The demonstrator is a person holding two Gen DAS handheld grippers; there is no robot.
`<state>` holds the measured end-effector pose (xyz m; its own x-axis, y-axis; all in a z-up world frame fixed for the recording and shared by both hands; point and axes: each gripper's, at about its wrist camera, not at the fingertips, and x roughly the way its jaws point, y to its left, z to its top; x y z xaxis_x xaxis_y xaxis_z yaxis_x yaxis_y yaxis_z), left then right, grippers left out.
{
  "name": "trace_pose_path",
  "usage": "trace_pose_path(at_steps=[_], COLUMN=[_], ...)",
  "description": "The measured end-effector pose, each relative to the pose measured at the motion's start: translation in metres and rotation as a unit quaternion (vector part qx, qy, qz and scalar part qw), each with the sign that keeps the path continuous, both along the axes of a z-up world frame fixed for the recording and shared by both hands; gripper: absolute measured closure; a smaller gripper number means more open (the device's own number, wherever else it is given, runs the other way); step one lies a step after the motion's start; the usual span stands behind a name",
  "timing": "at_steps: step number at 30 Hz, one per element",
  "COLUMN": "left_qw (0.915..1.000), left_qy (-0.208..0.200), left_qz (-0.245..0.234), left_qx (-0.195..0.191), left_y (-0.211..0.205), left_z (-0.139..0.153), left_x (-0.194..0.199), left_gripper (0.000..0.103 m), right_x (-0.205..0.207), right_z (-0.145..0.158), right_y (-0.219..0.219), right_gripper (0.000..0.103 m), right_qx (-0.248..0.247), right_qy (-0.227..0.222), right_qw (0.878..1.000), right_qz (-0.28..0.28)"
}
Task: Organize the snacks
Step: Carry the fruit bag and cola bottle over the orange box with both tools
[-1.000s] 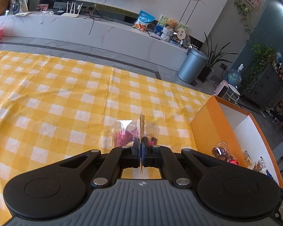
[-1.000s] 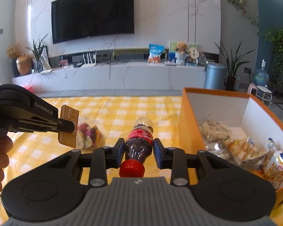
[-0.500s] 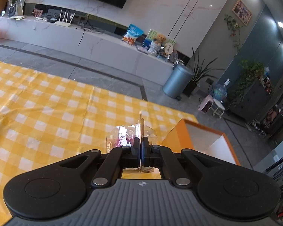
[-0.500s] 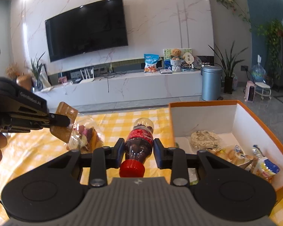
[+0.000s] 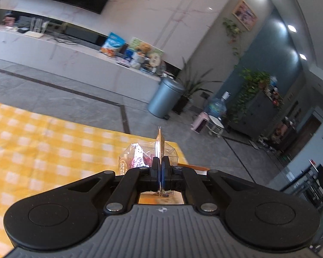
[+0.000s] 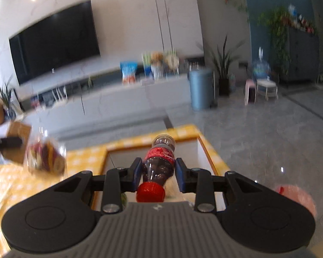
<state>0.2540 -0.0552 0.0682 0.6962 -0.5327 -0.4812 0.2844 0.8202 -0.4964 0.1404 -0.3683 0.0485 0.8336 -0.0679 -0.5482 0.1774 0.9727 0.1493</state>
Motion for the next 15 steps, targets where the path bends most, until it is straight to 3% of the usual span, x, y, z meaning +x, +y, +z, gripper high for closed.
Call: trace_pose_path(at_steps=[7, 11, 15], left_qw=[0.9994, 0.9990, 0.9980], left_qy=[0.003, 0.003, 0.010], left_qz=[-0.035, -0.046, -0.062], left_qx=[-0.002, 0.002, 0.003], left_y=[-0.037, -0.049, -0.057], left_z=[-0.006, -0.009, -0.014], left_x=[0.015, 0.016, 0.020], left_gripper=[0.102, 0.102, 0.102], right_x=[0.008, 0.034, 0.079], right_z=[-0.042, -0.050, -0.065], right_y=[0.004, -0.010, -0.011], right_gripper=[0.071, 0.071, 0.071], right_qx=[0.014, 0.024, -0.064], right_qy=[0.062, 0.076, 0.115], right_qw=[0.995, 0.996, 0.991], right_qz=[0.083, 0.038, 0.005])
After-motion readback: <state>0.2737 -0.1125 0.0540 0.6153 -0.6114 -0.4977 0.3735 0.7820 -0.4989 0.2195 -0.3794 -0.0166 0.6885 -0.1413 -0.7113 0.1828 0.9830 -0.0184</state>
